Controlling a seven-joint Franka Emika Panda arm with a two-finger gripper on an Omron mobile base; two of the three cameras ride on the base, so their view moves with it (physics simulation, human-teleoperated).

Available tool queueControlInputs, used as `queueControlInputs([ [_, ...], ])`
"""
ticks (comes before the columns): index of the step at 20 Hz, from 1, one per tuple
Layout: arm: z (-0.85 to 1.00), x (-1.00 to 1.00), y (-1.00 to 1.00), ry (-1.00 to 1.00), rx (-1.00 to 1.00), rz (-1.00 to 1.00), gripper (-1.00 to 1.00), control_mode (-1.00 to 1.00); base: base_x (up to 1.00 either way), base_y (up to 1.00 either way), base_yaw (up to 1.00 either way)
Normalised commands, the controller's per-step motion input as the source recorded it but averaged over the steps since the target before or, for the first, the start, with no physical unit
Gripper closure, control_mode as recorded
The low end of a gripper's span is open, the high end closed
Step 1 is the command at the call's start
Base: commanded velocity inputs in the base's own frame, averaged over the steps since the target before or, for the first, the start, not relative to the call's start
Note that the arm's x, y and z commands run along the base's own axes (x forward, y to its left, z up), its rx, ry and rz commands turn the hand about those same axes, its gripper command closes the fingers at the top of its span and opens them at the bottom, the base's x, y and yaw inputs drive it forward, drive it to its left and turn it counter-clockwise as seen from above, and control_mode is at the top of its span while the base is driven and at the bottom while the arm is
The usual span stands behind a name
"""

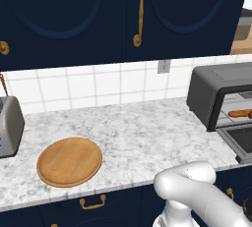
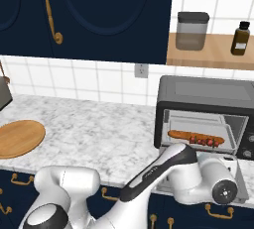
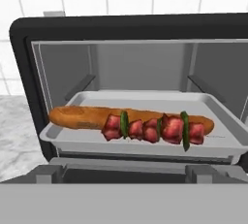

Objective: Pick up the kebab skewer and baguette bread, and place them inside the toaster oven. Close the toaster oven door and start by setting the timer.

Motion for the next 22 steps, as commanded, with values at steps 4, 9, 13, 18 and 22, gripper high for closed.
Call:
queueControlInputs([
  [4,-0.14,0.13,-0.16,-0.11,0.0,0.02,-1.0,-1.0,0.0,0.0,0.0],
  [9,-0.07,0.16,-0.02,-0.06,0.0,0.02,-1.0,-1.0,0.0,0.0,0.0],
  [13,-0.04,0.23,-0.08,-0.05,0.0,0.0,-1.0,-1.0,0.0,0.0,0.0],
  [18,-0.03,0.25,-0.27,-0.02,0.0,-0.01,-1.0,-1.0,0.0,0.0,0.0],
  [22,-0.07,0.05,-0.13,0.0,0.0,-0.01,-1.0,-1.0,0.0,0.0,0.0],
])
